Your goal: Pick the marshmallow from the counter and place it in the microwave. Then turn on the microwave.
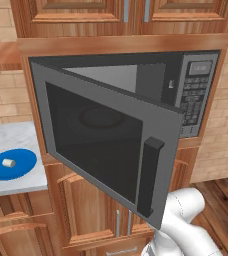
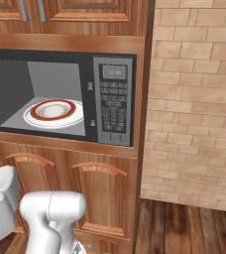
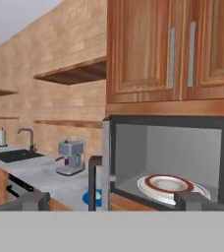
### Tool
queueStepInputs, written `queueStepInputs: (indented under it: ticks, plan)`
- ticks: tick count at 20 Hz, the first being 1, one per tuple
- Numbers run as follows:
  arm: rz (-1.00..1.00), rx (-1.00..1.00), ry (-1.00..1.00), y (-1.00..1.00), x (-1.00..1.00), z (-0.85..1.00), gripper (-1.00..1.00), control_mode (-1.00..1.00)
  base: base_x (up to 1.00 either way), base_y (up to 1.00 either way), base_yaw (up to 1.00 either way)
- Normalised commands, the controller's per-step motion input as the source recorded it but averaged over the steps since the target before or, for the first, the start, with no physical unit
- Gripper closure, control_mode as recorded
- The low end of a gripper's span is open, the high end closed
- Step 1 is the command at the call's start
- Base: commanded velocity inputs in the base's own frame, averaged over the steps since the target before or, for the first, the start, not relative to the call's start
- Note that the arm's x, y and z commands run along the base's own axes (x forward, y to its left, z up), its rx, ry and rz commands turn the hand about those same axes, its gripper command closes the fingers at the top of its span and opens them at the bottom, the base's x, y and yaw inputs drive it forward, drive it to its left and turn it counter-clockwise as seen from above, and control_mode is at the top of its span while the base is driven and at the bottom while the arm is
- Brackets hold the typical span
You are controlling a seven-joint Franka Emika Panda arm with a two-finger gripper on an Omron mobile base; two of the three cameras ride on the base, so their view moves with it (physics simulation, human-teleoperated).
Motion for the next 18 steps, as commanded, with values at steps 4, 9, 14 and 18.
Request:
queueStepInputs:
  ticks: [4, 9, 14, 18]
  plan:
    - [0.27, 0.0, -0.01, -0.03, 0.25, -0.17, -1.0, -1.0, 0.0, 0.0, 0.0]
    - [0.23, 0.0, 0.0, 0.04, 0.32, -0.14, -1.0, -1.0, 0.0, 0.0, 0.0]
    - [0.2, 0.0, 0.0, 0.17, 0.32, -0.1, -1.0, -1.0, 0.0, 0.0, 0.0]
    - [0.19, 0.0, 0.0, 0.2, 0.27, -0.08, -1.0, -1.0, 0.0, 0.0, 0.0]
